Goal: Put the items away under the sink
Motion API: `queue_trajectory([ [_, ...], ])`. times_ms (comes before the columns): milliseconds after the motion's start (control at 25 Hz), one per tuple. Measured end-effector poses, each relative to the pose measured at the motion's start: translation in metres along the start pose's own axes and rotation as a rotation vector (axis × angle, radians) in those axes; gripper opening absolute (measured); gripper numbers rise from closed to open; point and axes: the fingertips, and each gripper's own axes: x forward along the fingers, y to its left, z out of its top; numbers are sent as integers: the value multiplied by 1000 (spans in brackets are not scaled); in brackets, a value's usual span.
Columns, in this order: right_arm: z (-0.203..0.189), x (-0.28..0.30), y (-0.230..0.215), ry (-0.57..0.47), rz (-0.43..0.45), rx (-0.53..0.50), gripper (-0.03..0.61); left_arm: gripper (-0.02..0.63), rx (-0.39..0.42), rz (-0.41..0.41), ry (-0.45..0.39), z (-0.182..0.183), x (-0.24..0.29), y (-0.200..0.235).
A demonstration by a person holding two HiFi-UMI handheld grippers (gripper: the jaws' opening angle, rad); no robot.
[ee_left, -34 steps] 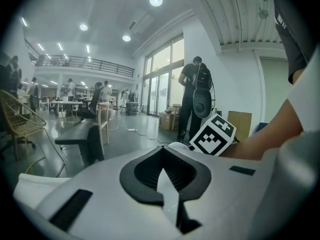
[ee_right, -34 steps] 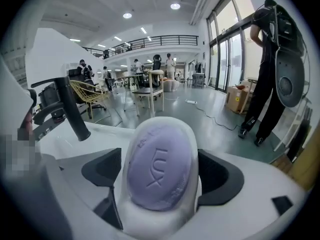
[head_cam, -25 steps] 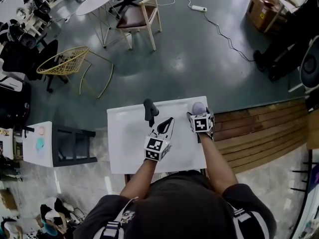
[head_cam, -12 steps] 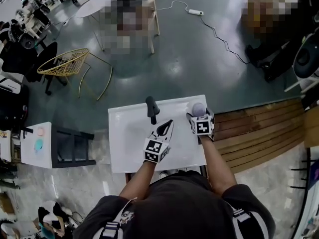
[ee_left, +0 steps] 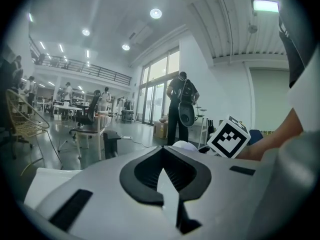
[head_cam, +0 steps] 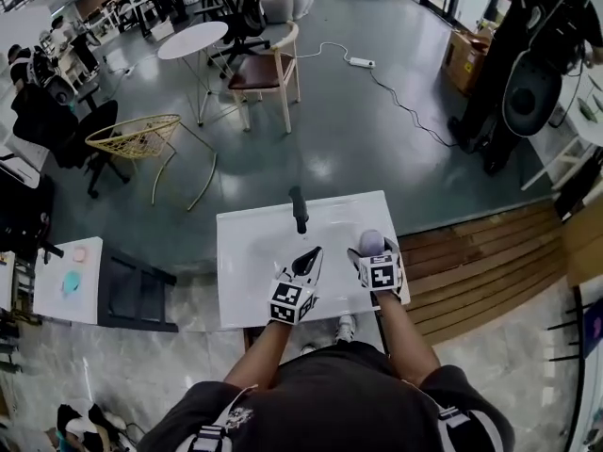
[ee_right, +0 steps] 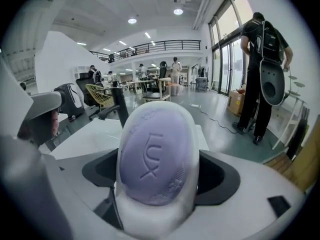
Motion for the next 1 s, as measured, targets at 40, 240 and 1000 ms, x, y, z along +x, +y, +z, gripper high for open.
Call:
queue_trajectory([
  [40, -7, -8, 8, -5, -2, -5, 459, -2, 0, -4, -3, -2, -11, -4],
  [240, -44, -41, 44, -20, -15, -32, 459, -2, -24, -20, -19, -17, -60, -28],
  [1000, -161, -171, 101, -39, 114, -80, 459, -2, 36, 106, -17, -45, -170, -147],
])
